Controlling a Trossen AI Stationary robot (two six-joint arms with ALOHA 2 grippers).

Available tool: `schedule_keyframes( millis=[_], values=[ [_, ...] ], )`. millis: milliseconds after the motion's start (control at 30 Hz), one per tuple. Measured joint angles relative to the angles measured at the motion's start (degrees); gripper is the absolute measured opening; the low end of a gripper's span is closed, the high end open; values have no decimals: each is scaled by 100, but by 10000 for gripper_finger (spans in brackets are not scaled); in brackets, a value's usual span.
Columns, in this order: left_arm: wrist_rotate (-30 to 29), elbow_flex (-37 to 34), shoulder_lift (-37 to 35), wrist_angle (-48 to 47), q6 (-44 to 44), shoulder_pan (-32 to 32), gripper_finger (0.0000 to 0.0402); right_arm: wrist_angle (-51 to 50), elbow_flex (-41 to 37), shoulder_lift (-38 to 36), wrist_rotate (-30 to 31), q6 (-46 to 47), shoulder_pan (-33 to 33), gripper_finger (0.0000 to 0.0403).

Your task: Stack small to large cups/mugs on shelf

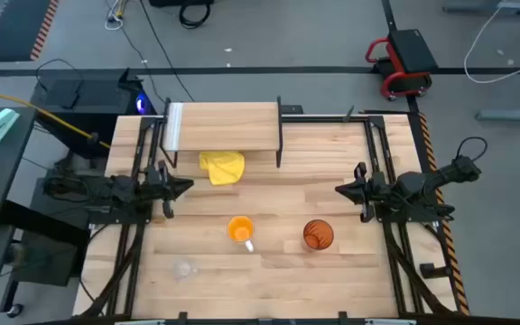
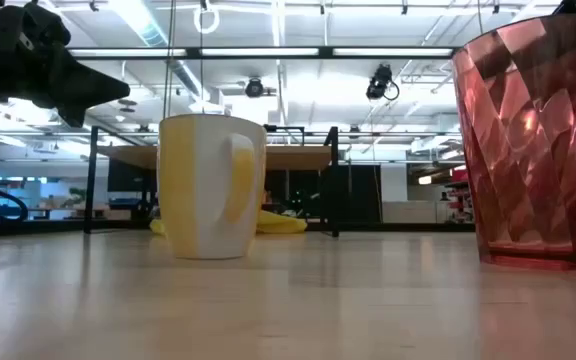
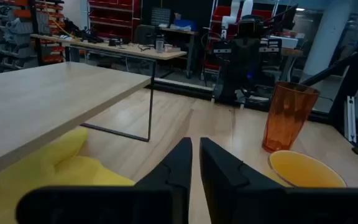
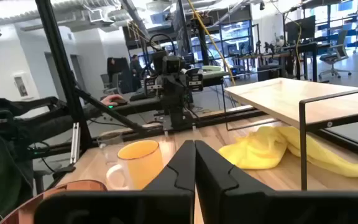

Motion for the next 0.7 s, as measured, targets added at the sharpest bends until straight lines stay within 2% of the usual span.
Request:
schedule_keyframes(
  millis=[333,700],
  values=[
    [0,0,-1,-1,0,0,30,1,1,1,-1,0,0,9],
    [0,0,-2,-2,0,-2,40,1,-1,-1,-1,0,0,9]
  ],
)
